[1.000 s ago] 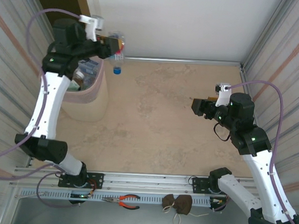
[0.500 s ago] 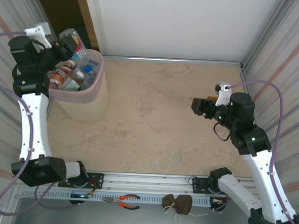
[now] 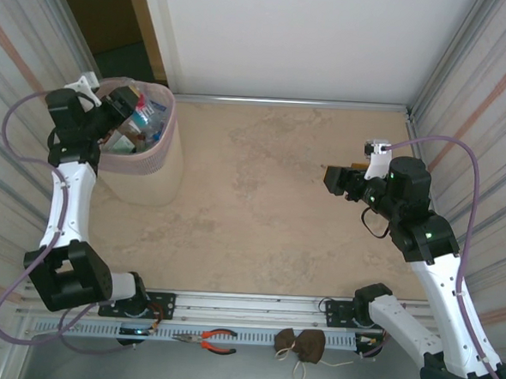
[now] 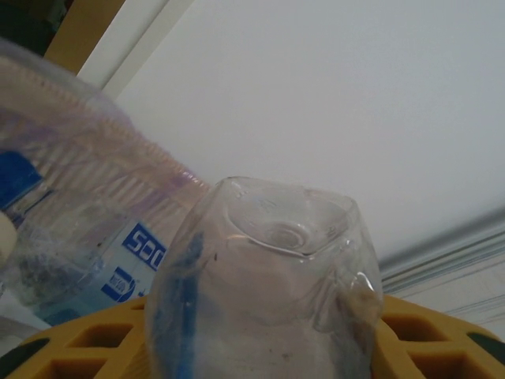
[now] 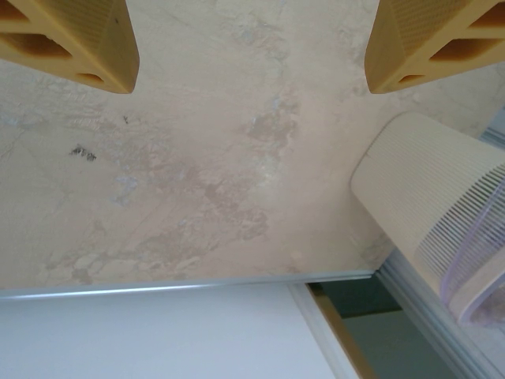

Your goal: Put the plastic bottles in the bin

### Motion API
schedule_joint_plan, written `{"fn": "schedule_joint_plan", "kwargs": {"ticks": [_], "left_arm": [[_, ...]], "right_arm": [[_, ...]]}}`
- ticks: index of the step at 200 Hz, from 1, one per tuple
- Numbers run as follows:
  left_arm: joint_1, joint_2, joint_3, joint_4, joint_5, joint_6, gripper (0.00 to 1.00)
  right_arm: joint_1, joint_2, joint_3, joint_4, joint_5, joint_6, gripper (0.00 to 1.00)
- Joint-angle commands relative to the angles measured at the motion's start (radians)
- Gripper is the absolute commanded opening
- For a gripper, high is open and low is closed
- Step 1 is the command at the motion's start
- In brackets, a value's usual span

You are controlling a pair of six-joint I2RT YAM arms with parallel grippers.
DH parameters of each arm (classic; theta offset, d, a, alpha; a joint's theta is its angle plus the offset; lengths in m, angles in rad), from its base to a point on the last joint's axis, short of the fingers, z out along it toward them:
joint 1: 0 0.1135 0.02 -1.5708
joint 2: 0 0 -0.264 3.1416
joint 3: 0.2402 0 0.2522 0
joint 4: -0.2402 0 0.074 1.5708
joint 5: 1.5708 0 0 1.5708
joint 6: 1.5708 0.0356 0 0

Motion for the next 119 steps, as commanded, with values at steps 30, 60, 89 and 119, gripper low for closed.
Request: {"fn": "schedule_joint_plan", "kwargs": {"ticks": [30,60,89,119], "left_arm": [[0.01,-0.059,-0.068,0.047,-0.045,-0.003,0.62],[0.013,-0.121,-0.014,-0.069,-0.106,0.097,0.74],[0.018,-0.137,0.074,-0.186,-0.12,0.194,0.77],[0.018,-0.099,0.182,-0.289,-0.074,0.284,0.74]], "right_arm": [[0.0,-0.005,-0.006,0.009,-0.006,0.019,0.74],[-0.001,-0.004,-0.003,0.008,-0.007,0.019,0.74],[0.0,-0.004,-0.004,0.008,-0.006,0.019,0.74],[-0.001,-0.004,-0.005,0.011,-0.007,0.019,0.74]]}}
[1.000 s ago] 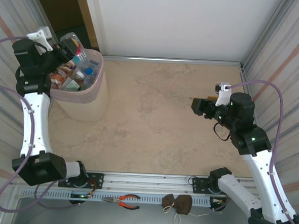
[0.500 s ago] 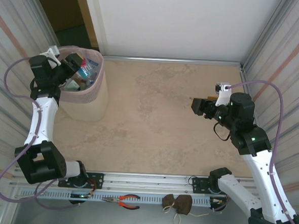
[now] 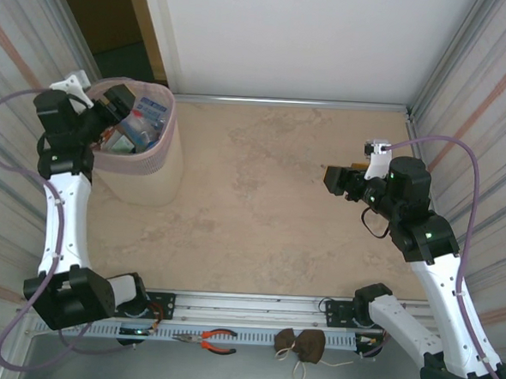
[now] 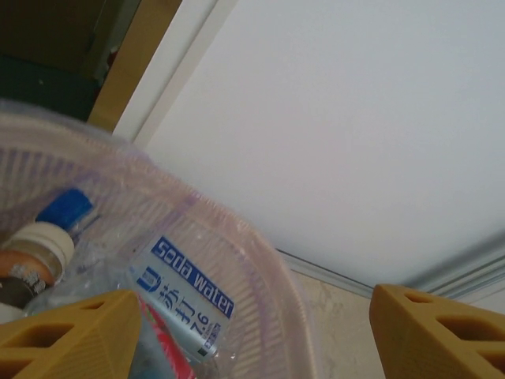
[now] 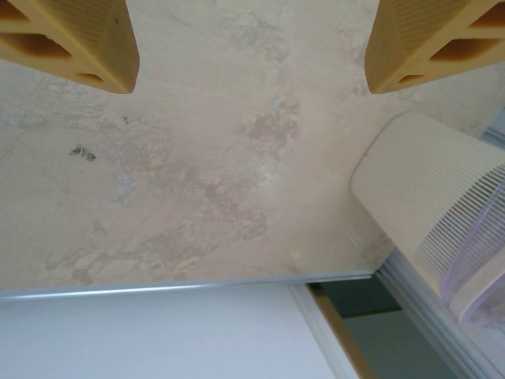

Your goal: Put the plastic bottles in the bin

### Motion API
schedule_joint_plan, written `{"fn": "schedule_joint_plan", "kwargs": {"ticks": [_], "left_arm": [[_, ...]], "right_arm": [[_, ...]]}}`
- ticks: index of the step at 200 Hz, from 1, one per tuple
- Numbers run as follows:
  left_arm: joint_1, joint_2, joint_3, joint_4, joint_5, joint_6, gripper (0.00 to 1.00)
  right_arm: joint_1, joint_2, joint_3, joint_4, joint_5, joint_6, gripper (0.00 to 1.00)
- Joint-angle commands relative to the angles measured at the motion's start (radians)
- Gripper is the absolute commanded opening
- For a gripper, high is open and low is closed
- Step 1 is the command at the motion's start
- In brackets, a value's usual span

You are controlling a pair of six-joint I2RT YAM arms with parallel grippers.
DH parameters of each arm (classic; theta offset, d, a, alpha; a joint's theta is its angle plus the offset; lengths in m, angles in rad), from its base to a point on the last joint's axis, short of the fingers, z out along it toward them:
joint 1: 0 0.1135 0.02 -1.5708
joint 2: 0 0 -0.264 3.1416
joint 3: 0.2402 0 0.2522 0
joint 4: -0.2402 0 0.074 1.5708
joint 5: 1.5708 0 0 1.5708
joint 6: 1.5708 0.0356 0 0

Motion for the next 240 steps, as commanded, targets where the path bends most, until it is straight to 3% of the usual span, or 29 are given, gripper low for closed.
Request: {"fn": "schedule_joint_plan", "kwargs": {"ticks": [1,49,80,124,162,240], "left_arm": [[0.007,0.016,0.096,-0.119,0.026,0.123,0.74],[-0.03,0.179,0.287,-0.326,0.168,0.253,0.54],[-0.062,0.221,0.258,-0.351,0.179,0.29,0.5],[-0.058,0.241,0.144,-0.332,0.19,0.296,0.49],[-0.056,0.203,0.199,-0.329,0.185,0.287,0.49],[-0.053,-0.015,0.219,-0.438,0.13,0.307,0.63]], "right_arm": [[-0.001,-0.004,-0.005,0.011,-0.007,0.019,0.74],[-0.001,0.007,-0.005,0.023,-0.013,0.019,0.74],[-0.001,0.021,-0.001,0.03,-0.024,0.019,0.74],[-0.001,0.025,0.0,0.031,-0.026,0.019,0.74],[-0.001,0.031,0.016,0.024,-0.022,0.012,0.74],[-0.002,0.005,0.014,-0.007,0.018,-0.016,0.75]]}}
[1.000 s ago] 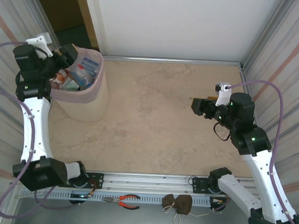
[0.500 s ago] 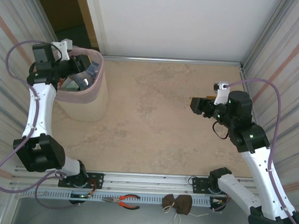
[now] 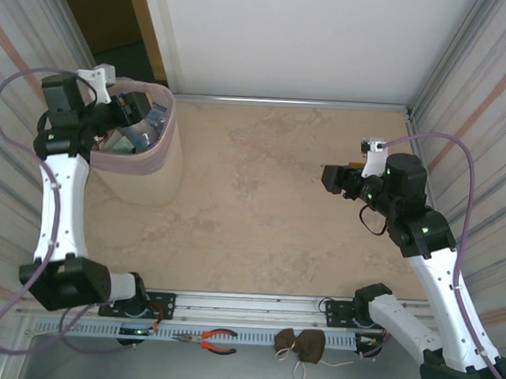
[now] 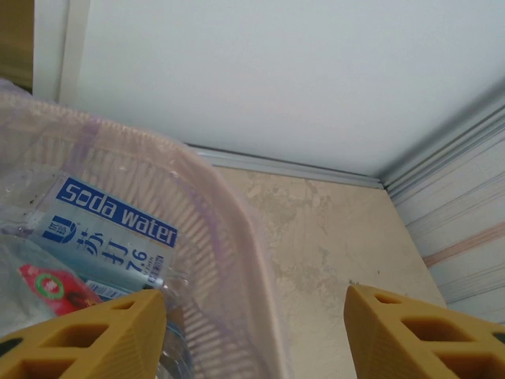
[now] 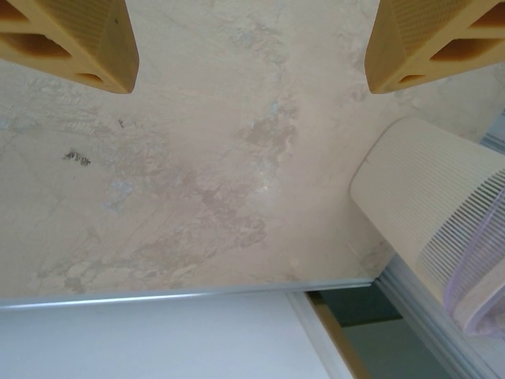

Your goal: Put the plastic bottles in the bin

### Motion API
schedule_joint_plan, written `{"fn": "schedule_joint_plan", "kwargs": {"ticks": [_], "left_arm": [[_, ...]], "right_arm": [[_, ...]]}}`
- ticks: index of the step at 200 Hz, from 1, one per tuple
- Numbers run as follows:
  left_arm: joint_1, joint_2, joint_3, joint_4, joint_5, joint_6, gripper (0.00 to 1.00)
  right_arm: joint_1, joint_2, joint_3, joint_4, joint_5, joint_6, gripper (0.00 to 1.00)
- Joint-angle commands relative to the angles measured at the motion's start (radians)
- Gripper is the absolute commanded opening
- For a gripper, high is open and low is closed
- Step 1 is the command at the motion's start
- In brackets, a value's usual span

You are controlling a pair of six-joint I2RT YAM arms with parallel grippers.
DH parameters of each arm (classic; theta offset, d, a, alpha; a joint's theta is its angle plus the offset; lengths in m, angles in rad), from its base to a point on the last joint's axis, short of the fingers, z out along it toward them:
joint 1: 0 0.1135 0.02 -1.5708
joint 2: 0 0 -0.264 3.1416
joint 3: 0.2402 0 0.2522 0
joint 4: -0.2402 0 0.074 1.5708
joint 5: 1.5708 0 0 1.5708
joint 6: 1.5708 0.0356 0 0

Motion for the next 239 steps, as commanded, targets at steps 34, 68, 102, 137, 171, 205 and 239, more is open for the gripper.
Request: {"fn": "schedule_joint_plan", "kwargs": {"ticks": [34,68,102,137,171,205,239], "left_arm": [[0.047,-0.256,-0.075,-0.161,-0.121,0.057,0.68],[0.061,-0.379,-0.156,-0.237,-0.229,0.062,0.71],[0.06,-0.503,-0.331,-0.251,-0.358,0.006,0.77],[0.06,-0.624,-0.559,-0.176,-0.416,-0.058,0.77],[0.061,-0.659,-0.737,-0.085,-0.477,-0.112,0.78],[0.054,-0.592,-0.852,0.03,-0.529,-0.112,0.8],[0.012,-0.479,-0.911,0.145,-0.61,-0.092,0.82]], "right_arm": [[-0.008,-0.04,-0.001,-0.027,0.051,-0.032,0.76],[-0.014,-0.045,-0.017,-0.036,0.075,-0.044,0.77],[-0.02,-0.073,-0.071,-0.036,0.163,-0.062,0.8],[-0.032,-0.116,-0.178,-0.001,0.287,-0.076,0.84],[-0.052,-0.152,-0.305,0.072,0.373,-0.083,0.95],[-0.07,-0.154,-0.454,0.186,0.498,-0.053,0.99],[-0.104,-0.136,-0.56,0.315,0.539,-0.071,0.99]]}}
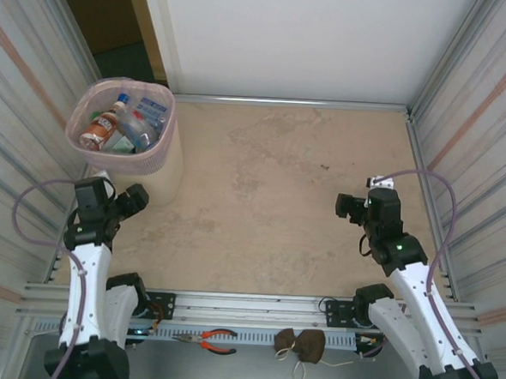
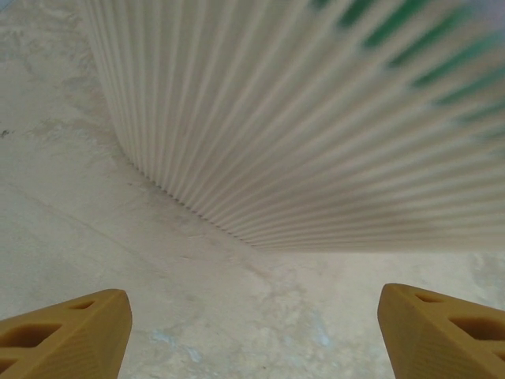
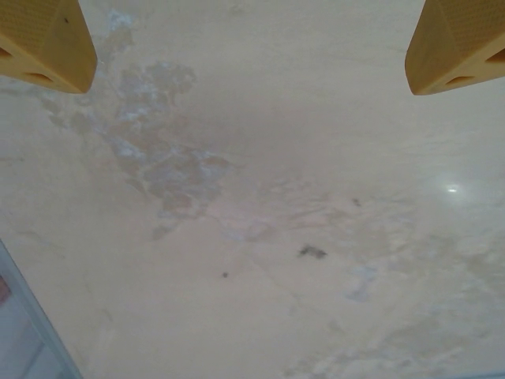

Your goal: Put the plastic bottles in the bin

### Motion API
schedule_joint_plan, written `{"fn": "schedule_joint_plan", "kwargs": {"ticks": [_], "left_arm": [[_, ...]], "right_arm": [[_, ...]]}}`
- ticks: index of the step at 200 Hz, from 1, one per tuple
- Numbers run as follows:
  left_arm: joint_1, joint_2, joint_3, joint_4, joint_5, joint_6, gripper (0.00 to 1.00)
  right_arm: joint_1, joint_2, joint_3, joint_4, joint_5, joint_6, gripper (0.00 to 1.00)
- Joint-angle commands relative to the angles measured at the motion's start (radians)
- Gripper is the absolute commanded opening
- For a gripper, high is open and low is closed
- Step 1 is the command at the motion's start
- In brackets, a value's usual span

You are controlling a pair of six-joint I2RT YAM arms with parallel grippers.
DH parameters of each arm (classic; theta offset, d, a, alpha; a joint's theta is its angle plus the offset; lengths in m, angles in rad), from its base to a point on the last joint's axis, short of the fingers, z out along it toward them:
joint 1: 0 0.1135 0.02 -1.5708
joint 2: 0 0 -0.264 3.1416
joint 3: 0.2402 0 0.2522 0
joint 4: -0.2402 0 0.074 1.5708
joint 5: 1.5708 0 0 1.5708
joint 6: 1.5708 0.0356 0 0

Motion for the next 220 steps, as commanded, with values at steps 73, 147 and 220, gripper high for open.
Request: {"fn": "schedule_joint_plan", "kwargs": {"ticks": [73,147,220], "left_arm": [[-0.119,0.187,-0.187,0.574,-0.18,0.202,0.84],[-0.12,0.396,-0.334,1.144,-0.01,0.277,0.88],[-0.129,0.662,-0.277,1.41,0.198,0.354,0.91]], "right_arm": [[-0.132,0.116,-0.273,0.538,0.02,-0.072,0.99],[-0.298,0.434,-0.305,0.938,-0.19,-0.072,1.0],[-0.364,0.713,-0.215,1.172,-0.368,-0.094,1.0]]}}
